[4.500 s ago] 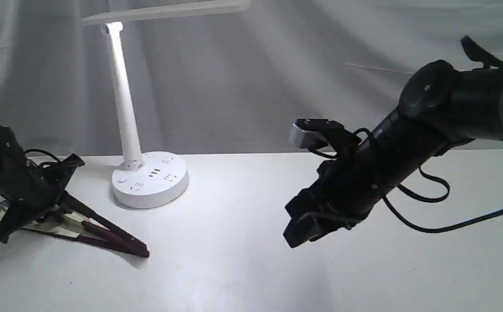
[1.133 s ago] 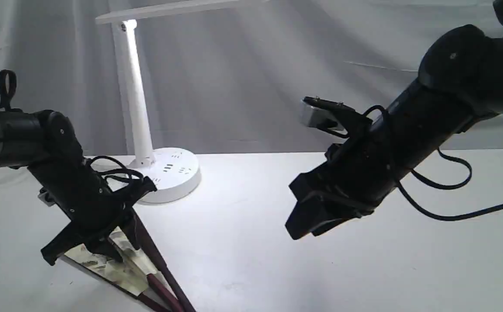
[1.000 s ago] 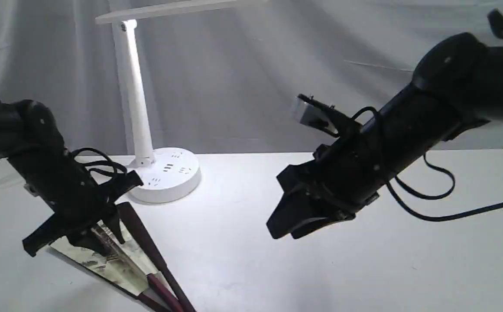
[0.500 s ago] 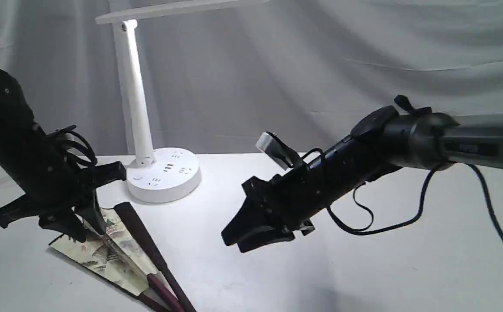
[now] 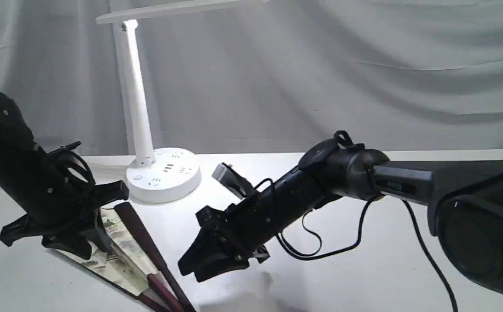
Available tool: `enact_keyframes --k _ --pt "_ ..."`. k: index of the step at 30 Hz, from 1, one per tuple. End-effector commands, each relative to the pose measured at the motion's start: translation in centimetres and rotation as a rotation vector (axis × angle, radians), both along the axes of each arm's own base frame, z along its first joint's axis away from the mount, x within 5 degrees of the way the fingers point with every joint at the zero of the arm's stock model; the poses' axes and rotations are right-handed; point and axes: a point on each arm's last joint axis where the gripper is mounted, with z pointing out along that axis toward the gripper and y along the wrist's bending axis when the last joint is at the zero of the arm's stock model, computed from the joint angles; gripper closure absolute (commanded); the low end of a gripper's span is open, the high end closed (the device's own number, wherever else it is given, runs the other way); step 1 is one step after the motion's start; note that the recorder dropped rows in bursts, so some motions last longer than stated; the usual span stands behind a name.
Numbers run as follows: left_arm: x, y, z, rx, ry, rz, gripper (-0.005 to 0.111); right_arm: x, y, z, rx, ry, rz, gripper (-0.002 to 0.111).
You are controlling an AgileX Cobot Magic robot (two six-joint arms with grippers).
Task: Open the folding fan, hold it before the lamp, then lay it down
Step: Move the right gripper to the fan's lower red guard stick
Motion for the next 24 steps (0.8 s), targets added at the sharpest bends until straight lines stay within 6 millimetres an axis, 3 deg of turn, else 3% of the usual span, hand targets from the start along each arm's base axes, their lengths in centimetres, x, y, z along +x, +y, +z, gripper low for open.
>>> enact_keyframes --k 1,8,16,24 --pt "-0.3 0.0 0.1 -0.006 -0.015 -0.001 0.079 -0.1 0.6 0.0 0.020 0.011 0.006 0.071" --pt "-1.0 0.0 -0.2 -0.003 0.000 -0.015 0.079 0.0 1.8 -1.2 0.023 0.018 -0.053 0.071" --pt "-1.4 0.0 1.2 -0.004 -0.037 -0.031 0.079 0.3 3.4 -1.5 -0.001 -0.050 -0.130 0.071" --pt "-1.6 0.0 1.3 -0.004 -0.026 -0.062 0.079 0.7 3.8 -1.7 -0.026 -0.089 -0.176 0.071"
